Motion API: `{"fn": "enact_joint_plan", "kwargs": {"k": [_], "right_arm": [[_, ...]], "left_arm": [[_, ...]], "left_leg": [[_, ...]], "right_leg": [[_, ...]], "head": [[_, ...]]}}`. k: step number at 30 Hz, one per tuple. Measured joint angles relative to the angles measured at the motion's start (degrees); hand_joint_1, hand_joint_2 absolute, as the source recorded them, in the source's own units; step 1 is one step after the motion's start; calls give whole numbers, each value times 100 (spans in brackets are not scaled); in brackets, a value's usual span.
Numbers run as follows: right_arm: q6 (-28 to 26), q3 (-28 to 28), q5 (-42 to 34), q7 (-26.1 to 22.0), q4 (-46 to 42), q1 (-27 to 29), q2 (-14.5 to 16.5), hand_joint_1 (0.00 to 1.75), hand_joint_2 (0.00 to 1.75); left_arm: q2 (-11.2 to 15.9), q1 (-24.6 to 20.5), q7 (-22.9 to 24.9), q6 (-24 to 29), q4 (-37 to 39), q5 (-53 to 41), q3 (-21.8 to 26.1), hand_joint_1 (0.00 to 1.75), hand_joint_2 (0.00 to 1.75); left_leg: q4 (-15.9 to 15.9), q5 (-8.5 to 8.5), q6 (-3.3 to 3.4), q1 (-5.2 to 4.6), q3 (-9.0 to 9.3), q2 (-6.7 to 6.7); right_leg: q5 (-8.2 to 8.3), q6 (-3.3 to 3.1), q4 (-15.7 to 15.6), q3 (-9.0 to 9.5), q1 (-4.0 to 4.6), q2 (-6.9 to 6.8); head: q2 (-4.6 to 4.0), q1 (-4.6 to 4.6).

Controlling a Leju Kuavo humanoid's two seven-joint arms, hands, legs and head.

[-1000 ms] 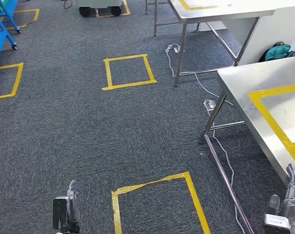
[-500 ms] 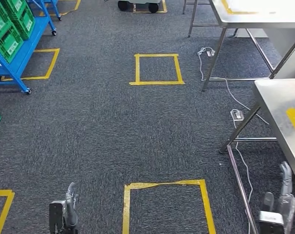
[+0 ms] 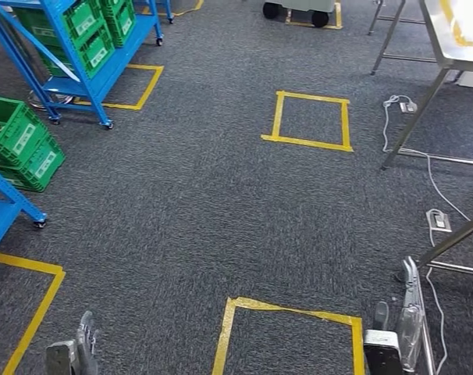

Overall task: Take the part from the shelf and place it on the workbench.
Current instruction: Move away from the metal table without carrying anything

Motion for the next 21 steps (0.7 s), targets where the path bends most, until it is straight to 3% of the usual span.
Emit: {"fn": "enact_joint_plan", "kwargs": {"k": [1,3,5,7,9,10,11,12,14,16,18,19,21], "right_arm": [[-11,53,-2,11,14,1,-2,0,0],[-73,155,-32,66,32,0,-9,0,0],[-197,297,-91,160,43,6,-28,0,0],[-336,439,-159,258,59,40,-65,0,0],[-439,526,-235,348,83,83,-113,0,0],[-474,557,-269,386,99,95,-138,0,0],[-499,581,-297,420,121,100,-160,0,0],[-524,599,-317,444,149,100,-179,0,0],[-571,609,-351,486,235,96,-209,0,0],[-597,592,-401,521,359,89,-232,0,0],[-576,535,-473,554,541,60,-245,0,0],[-548,484,-512,567,657,31,-250,0,0],[-468,308,-602,567,1015,-88,-277,0,0]], "left_arm": [[3,10,1,-8,-5,-4,38,0,0],[10,38,1,-22,-8,-38,124,0,0],[16,39,0,-57,-8,-103,221,0,0],[23,-1,-1,-103,-8,-184,298,0,0],[28,-36,-1,-128,-8,-261,349,0,0],[30,-43,0,-140,-8,-287,365,0,0],[33,-48,0,-158,-8,-309,376,0,0],[38,-58,0,-178,-8,-330,385,0,0],[48,-106,1,-211,-7,-369,392,0,0],[55,-159,1,-218,-5,-400,390,0,0],[70,-179,0,-209,-3,-414,388,0,0],[78,-179,0,-203,1,-415,388,0,0],[92,-205,0,-197,22,-400,389,0,0]], "left_leg": [[-7,21,-33,9,-14,-64],[-35,56,-107,38,-41,-146],[124,-84,-149,13,-130,75],[723,-459,-168,-26,-397,426],[1401,-751,-189,-28,-674,551],[1511,-755,-195,-27,-692,572],[1392,-653,-197,-27,-594,597],[1063,-477,-191,-29,-387,654],[261,-198,-153,-65,74,937],[-111,-133,-87,-111,259,1104],[-144,-113,-19,-122,248,991],[-160,-96,14,-113,247,932],[-191,-56,80,-75,242,807]], "right_leg": [[18,12,-77,42,4,44],[58,-9,-107,73,19,-72],[112,-66,-158,91,18,-212],[136,-101,-183,85,29,-394],[136,-111,-183,71,40,-595],[135,-113,-183,67,40,-686],[134,-113,-183,68,40,-769],[131,-109,-183,74,40,-845],[111,-83,-175,91,64,-976],[93,-42,-175,110,100,-1087],[85,0,-195,136,105,-1188],[57,29,-179,133,97,-1145],[-154,91,130,0,77,-845]], "head": [[0,-1],[0,-3],[0,-24],[0,-45],[0,-49],[0,-51],[0,-51],[0,-51],[0,-53],[0,-51],[0,-51],[0,-52],[0,-38]]}}
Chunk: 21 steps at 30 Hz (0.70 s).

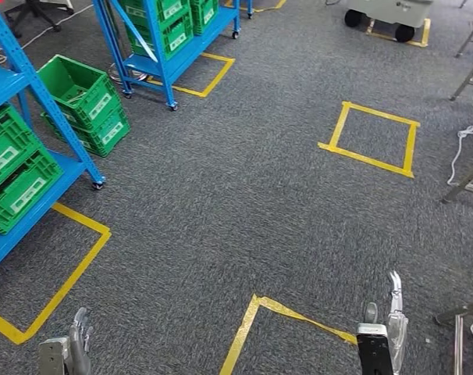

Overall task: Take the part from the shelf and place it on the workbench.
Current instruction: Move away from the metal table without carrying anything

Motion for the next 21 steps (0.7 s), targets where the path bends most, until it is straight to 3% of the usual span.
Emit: {"fn": "enact_joint_plan", "kwargs": {"k": [2,3,4,5,6,8,10,11,13,15,17,19,20,21], "right_arm": [[79,-294,-97,-50,640,-206,-57,0,0],[104,-473,-132,-96,1033,-320,-94,0,0],[113,-656,-151,-152,1442,-437,-133,0,0],[114,-829,-158,-209,1835,-558,-174,0,0],[124,-996,-160,-267,2245,-690,-222,0,0],[118,-1301,-155,-404,3053,-967,-320,0,0],[32,-1562,-126,-593,3791,-1207,-408,0,0],[-21,-1664,-106,-677,4097,-1306,-438,0,0],[-85,-1810,-79,-771,4587,-1465,-486,0,0],[-104,-1905,-68,-796,4950,-1584,-520,0,0],[-120,-1996,-63,-800,5266,-1660,-560,0,0],[-130,-2088,-70,-791,5531,-1712,-600,0,0],[-131,-2126,-76,-787,5631,-1737,-615,0,0],[-131,-2156,-81,-785,5716,-1764,-623,0,0]], "left_arm": [[15,-61,0,-12,66,28,0,0,0],[26,-91,1,-27,116,47,1,0,0],[40,-111,1,-47,176,69,4,0,0],[57,-124,1,-74,240,94,14,0,0],[75,-137,1,-100,311,120,33,0,0],[111,-182,1,-133,454,154,89,0,0],[153,-239,1,-148,578,164,147,0,0],[174,-255,1,-155,629,165,177,0,0],[216,-249,1,-166,727,167,240,0,0],[247,-256,1,-167,810,166,282,0,0],[256,-303,0,-157,887,152,298,0,0],[259,-320,1,-142,960,128,313,0,0],[262,-314,1,-137,989,117,323,0,0],[267,-306,0,-132,1011,112,333,0,0]], "left_leg": [[-1,28,41,19,-28,-142],[0,39,52,22,-40,-224],[1,47,56,23,-47,-311],[3,55,52,25,-49,-398],[5,64,41,28,-47,-486],[21,82,1,29,-59,-647],[35,119,-60,29,-112,-783],[36,146,-97,35,-144,-844],[31,174,-165,52,-192,-894],[289,-23,-214,35,-327,-654],[986,-435,-244,19,-637,-338],[1607,-679,-255,22,-883,-239],[1647,-650,-249,22,-865,-224],[1453,-523,-235,17,-728,-198]], "right_leg": [[-357,42,742,-345,-15,298],[-476,51,1094,-517,-18,340],[-494,55,1286,-622,-20,354],[-396,54,1253,-624,-26,364],[-199,50,985,-514,-38,394],[186,50,186,-166,-90,628],[305,34,-254,38,-121,835],[292,12,-287,54,-116,846],[327,-58,-285,45,-103,720],[369,-132,-305,29,-104,572],[386,-175,-313,4,-84,393],[390,-189,-313,-21,-61,204],[392,-193,-313,-28,-55,120],[392,-194,-313,-29,-51,43]], "head": [[0,20],[0,27],[0,32],[0,35],[0,38],[0,40],[0,37],[0,35],[0,33],[0,0],[0,-32],[0,-37],[0,-38],[0,-39]]}}
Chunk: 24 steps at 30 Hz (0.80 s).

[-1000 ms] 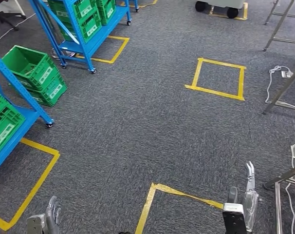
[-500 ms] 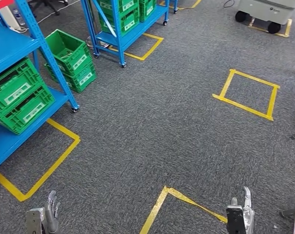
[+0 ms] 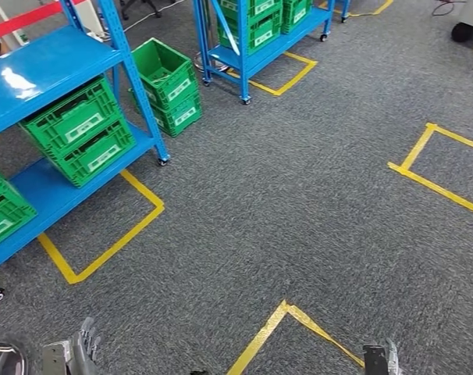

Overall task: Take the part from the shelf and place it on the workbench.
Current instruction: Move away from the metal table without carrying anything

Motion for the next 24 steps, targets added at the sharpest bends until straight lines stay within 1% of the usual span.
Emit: {"fn": "enact_joint_plan", "kwargs": {"k": [1,2,3,4,5,6,7,8,9,10,11,12,13,14,15,16,17,18,19,20,21,22,23,24], "right_arm": [[1,-22,-4,1,70,-29,-5,0,0],[4,-39,-15,1,128,-54,-8,0,0],[26,-66,-45,-2,181,-75,-14,0,0],[64,-107,-97,-8,230,-87,-31,0,0],[114,-161,-165,-15,273,-92,-50,0,0],[180,-234,-249,-21,312,-94,-74,0,0],[236,-309,-330,-21,340,-92,-101,0,0],[272,-391,-404,-8,364,-86,-124,0,0],[290,-483,-465,18,388,-78,-160,0,0],[290,-575,-500,56,412,-66,-199,0,0],[285,-669,-515,94,438,-54,-237,0,0],[285,-755,-515,129,460,-43,-274,0,0],[292,-826,-508,154,478,-35,-299,0,0],[299,-884,-498,166,492,-31,-321,0,0],[304,-931,-488,173,502,-31,-337,0,0],[306,-969,-476,176,511,-31,-351,0,0],[306,-1001,-467,178,520,-33,-362,0,0],[306,-1028,-459,181,534,-33,-368,0,0],[306,-1056,-455,187,548,-34,-374,0,0],[307,-1079,-452,193,563,-36,-375,0,0],[308,-1098,-447,199,572,-40,-377,0,0],[314,-1114,-439,203,578,-45,-379,0,0],[324,-1125,-428,205,581,-51,-381,0,0],[343,-1138,-416,209,582,-51,-385,0,0]], "left_arm": [[7,2,-1,4,15,-5,8,0,0],[11,-7,-1,9,25,-14,11,0,0],[11,-29,0,20,31,-43,11,0,0],[-3,-50,0,44,39,-94,9,0,0],[-23,-65,-1,83,46,-160,6,0,0],[-54,-69,-1,144,55,-241,1,0,0],[-99,-62,-1,216,62,-317,-9,0,0],[-141,-63,0,296,70,-388,-27,0,0],[-198,-81,0,380,84,-459,-61,0,0],[-257,-111,0,458,103,-508,-105,0,0],[-307,-146,0,530,126,-543,-157,0,0],[-356,-172,-1,591,150,-558,-209,0,0],[-389,-186,0,638,173,-557,-251,0,0],[-410,-191,1,668,192,-555,-283,0,0],[-425,-194,0,687,209,-552,-310,0,0],[-434,-198,0,696,222,-546,-336,0,0],[-443,-207,0,700,230,-538,-362,0,0],[-450,-221,0,702,236,-528,-386,0,0],[-456,-235,0,702,241,-520,-408,0,0],[-460,-242,1,702,246,-513,-420,0,0],[-461,-241,1,707,251,-509,-427,0,0],[-460,-231,1,716,258,-505,-432,0,0],[-461,-221,1,727,265,-502,-434,0,0],[-464,-222,1,743,272,-501,-444,0,0]], "left_leg": [[-365,178,26,-13,229,76],[-779,320,55,-40,474,225],[-1126,416,93,-70,668,357],[-1342,455,128,-98,777,450],[-1433,452,160,-120,807,474],[-1459,462,197,-127,799,405],[-1480,481,232,-115,799,333],[-1503,502,266,-98,805,266],[-1527,526,300,-75,811,191],[-1540,545,326,-51,812,117],[-1540,555,343,-42,804,43],[-1540,561,353,-36,797,-33],[-1539,565,356,-31,796,-106],[-1537,568,353,-25,799,-180],[-1534,571,345,-16,804,-255],[-1528,574,328,-5,809,-335],[-1518,575,304,4,805,-410],[-1487,571,272,5,785,-485],[-1463,577,237,5,753,-555],[-1448,592,198,8,714,-622],[-1437,612,162,13,677,-690],[-1441,630,130,23,650,-720],[-1407,605,99,18,619,-649],[-1288,516,73,8,555,-507]], "right_leg": [[-1,1,0,5,3,-69],[-6,8,1,13,12,-133],[-13,23,7,14,25,-195],[-20,44,10,16,37,-259],[-23,69,8,21,47,-326],[-24,97,1,34,52,-395],[-37,128,-4,41,45,-425],[-84,163,41,31,36,-346],[-186,197,187,-26,25,-197],[-348,228,473,-155,11,0],[-535,254,862,-329,4,181],[-696,274,1267,-526,0,275],[-778,291,1567,-681,-3,315],[-738,305,1648,-740,-8,327],[-592,317,1498,-686,-20,339],[-375,332,1148,-530,-42,387],[-181,356,727,-336,-82,524],[-59,362,357,-156,-119,671],[0,354,117,-34,-145,785],[-1,327,24,14,-152,848],[-5,282,14,23,-140,807],[11,239,28,12,-135,731],[25,199,30,3,-133,665],[36,160,24,-2,-134,590]], "head": [[0,0],[0,0],[0,-3],[0,-1],[0,0],[0,-1],[0,2],[0,6],[0,17],[0,36],[0,57],[0,71],[0,80],[0,83],[0,81],[0,81],[0,84],[0,84],[0,86],[0,88],[0,88],[0,90],[0,82],[0,62]]}}
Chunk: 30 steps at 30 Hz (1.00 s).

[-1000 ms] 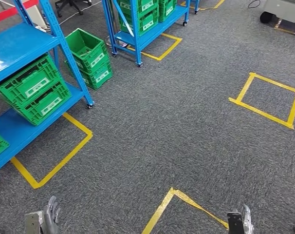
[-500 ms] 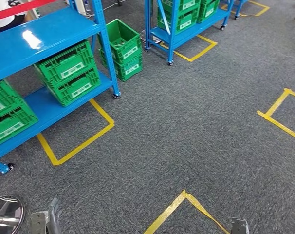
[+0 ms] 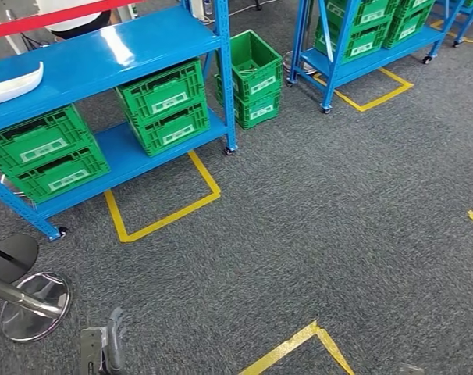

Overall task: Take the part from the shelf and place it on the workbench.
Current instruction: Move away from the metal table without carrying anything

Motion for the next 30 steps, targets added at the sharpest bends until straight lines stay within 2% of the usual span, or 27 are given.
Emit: {"fn": "enact_joint_plan", "kwargs": {"k": [2,4,5,6,7,9,10,11,12,13,14,15,16,17,18,19,20,21,22,23,24,25,26,27,28,29,30], "right_arm": [[50,-48,37,23,2,19,-22,0,0],[110,-122,97,54,3,42,-57,0,0],[135,-158,134,64,3,45,-73,0,0],[155,-191,169,72,2,41,-84,0,0],[166,-220,201,78,2,33,-90,0,0],[182,-276,259,77,1,19,-92,0,0],[197,-305,287,68,1,17,-93,0,0],[213,-336,318,56,-2,17,-95,0,0],[228,-367,349,43,-5,15,-97,0,0],[237,-397,381,33,-11,10,-98,0,0],[241,-420,412,25,-20,4,-97,0,0],[243,-443,444,20,-28,0,-96,0,0],[244,-472,482,18,-36,4,-95,0,0],[250,-511,530,16,-43,15,-94,0,0],[256,-558,591,15,-50,30,-94,0,0],[263,-605,664,12,-56,47,-93,0,0],[268,-646,740,6,-61,58,-90,0,0],[268,-679,809,-2,-63,60,-87,0,0],[267,-705,867,-10,-65,59,-84,0,0],[264,-729,906,-18,-67,54,-81,0,0],[264,-750,928,-23,-69,45,-76,0,0],[262,-768,945,-30,-70,36,-63,0,0],[260,-787,965,-35,-70,25,-49,0,0],[249,-802,1002,-45,-70,14,-28,0,0],[216,-814,1062,-61,-70,5,-2,0,0],[145,-821,1160,-86,-68,-16,45,0,0],[27,-825,1285,-122,-62,-50,110,0,0]], "left_arm": [[-9,-34,0,52,19,1,-61,0,0],[-13,-63,-1,129,45,12,-157,0,0],[-13,-65,-1,165,58,30,-202,0,0],[-13,-62,-1,191,68,52,-240,0,0],[-12,-61,-1,209,74,79,-275,0,0],[-10,-68,-1,223,79,115,-339,0,0],[-10,-69,-1,229,79,128,-372,0,0],[-10,-63,-2,235,79,137,-398,0,0],[-9,-40,-2,245,79,144,-416,0,0],[-8,-7,-2,256,79,147,-427,0,0],[-10,31,-2,269,79,149,-437,0,0],[-13,57,-2,284,78,150,-450,0,0],[-16,67,-2,294,78,149,-471,0,0],[-20,67,-2,300,77,150,-493,0,0],[-20,65,-1,305,77,160,-508,0,0],[-20,73,-1,305,77,175,-517,0,0],[-20,91,0,299,74,199,-517,0,0],[-19,117,0,287,68,224,-514,0,0],[-18,144,0,272,60,239,-509,0,0],[-18,167,-1,255,51,249,-506,0,0],[-17,183,-1,241,40,251,-504,0,0],[-15,190,-1,230,28,254,-503,0,0],[-10,196,-2,219,12,262,-501,0,0],[-4,208,-1,205,-12,280,-496,0,0],[8,233,-1,177,-45,311,-479,0,0],[35,276,-1,112,-94,362,-434,0,0],[68,323,-1,14,-154,419,-354,0,0]], "left_leg": [[601,-365,-42,-17,-282,350],[1349,-692,-58,-4,-617,472],[1519,-720,-56,-1,-678,485],[1462,-639,-48,0,-626,494],[1186,-475,-30,-5,-459,525],[383,-166,36,-49,-2,783],[82,-91,73,-74,158,906],[-80,-77,105,-98,234,991],[-133,-94,128,-114,239,982],[-139,-84,156,-109,231,909],[-159,-72,185,-99,238,843],[-179,-57,214,-83,249,774],[-197,-41,242,-61,262,700],[-201,-35,262,-45,265,628],[-200,-34,275,-37,264,547],[-200,-35,284,-34,265,463],[-198,-37,287,-31,270,379],[-195,-40,282,-25,279,291],[-191,-46,270,-13,293,205],[-179,-58,248,3,305,117],[-161,-73,210,14,307,34],[-121,-90,170,22,291,-43],[-91,-94,136,26,262,-106],[-74,-86,106,29,228,-168],[-66,-74,85,38,199,-229],[-68,-72,62,44,184,-220],[-3,-114,33,41,148,-114]], "right_leg": [[9,-53,-9,-11,13,-178],[5,-71,-9,-24,34,-377],[3,-73,-9,-27,40,-468],[1,-74,-9,-25,44,-547],[-2,-73,-9,-19,48,-623],[-18,-52,0,-1,71,-755],[-27,-30,3,6,87,-813],[-36,-5,4,12,102,-872],[-42,24,-2,22,113,-932],[-47,52,-18,43,111,-988],[-71,83,-5,47,102,-946],[-137,114,76,21,89,-819],[-262,141,283,-68,76,-644],[-435,161,617,-228,67,-448],[-624,173,1035,-429,63,-334],[-767,183,1424,-627,64,-286],[-807,191,1656,-762,64,-271],[-725,195,1657,-789,59,-265],[-537,201,1421,-698,49,-249],[-299,217,1022,-519,29,-190],[-147,243,632,-327,2,-41],[-62,248,320,-165,-29,113],[-44,239,146,-69,-50,231],[-82,212,101,-36,-53,297],[-79,162,88,-24,-49,254],[-76,117,95,-25,-40,182],[-76,71,93,-21,-32,122]], "head": [[0,-39],[0,-49],[0,-49],[0,-50],[0,-50],[0,-53],[0,-50],[0,-50],[0,-50],[0,-50],[0,-49],[0,-42],[0,-29],[0,-11],[0,0],[0,8],[0,11],[0,12],[0,12],[0,12],[0,14],[0,20],[0,24],[0,23],[0,25],[0,21],[0,4]]}}
